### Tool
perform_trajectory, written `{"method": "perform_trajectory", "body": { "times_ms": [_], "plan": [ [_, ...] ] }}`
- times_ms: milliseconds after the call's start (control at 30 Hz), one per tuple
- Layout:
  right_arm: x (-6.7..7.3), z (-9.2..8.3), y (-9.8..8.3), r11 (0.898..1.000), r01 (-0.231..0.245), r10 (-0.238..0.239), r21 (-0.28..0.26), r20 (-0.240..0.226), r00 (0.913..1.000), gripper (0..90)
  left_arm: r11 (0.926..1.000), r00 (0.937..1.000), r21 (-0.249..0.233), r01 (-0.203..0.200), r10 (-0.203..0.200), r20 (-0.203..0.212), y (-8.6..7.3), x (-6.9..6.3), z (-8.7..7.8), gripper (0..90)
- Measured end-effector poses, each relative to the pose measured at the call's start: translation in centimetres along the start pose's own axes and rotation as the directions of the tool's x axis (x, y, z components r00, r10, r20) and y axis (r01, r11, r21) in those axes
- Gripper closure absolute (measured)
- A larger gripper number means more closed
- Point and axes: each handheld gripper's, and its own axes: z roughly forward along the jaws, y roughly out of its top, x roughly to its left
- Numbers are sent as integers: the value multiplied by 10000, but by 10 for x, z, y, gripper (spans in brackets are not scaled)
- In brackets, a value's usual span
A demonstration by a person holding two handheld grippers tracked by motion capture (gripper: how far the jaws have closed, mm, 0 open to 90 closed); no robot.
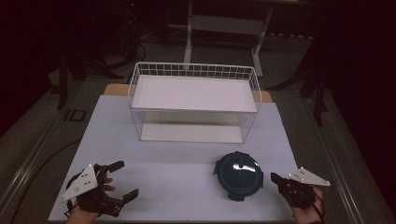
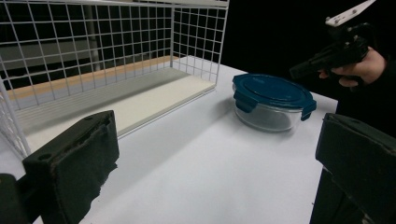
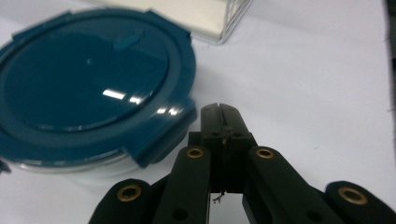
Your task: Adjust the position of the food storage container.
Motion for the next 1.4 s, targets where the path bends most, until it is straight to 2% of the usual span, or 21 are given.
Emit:
{"method": "perform_trajectory", "body": {
  "times_ms": [67,167,400,600,900,1300,1400],
  "plan": [
    [1,4,-3,9996,24,-15,268,-335,9994,900,10000,10000,12,-21,21,2,0,0,0,0],
    [2,9,-6,9986,3,27,526,-572,9984,900,10000,10000,25,-31,31,6,0,0,0,0],
    [5,14,-5,9969,49,18,788,-839,9965,900,10000,10000,47,-65,65,-8,0,0,0,0],
    [8,16,-3,9962,126,-64,860,-720,9974,900,9999,10000,101,-84,83,37,-1,0,1,0],
    [14,25,7,9954,239,-145,926,-1009,9948,900,9999,9999,119,-116,116,52,0,-1,2,0],
    [39,48,26,9918,730,-540,1047,-1739,9833,900,9998,9999,190,-116,114,106,-1,-2,3,0],
    [44,54,32,9899,903,-701,1096,-1760,9819,900,9997,9998,225,-134,131,122,-1,-2,4,0]
  ]
}}
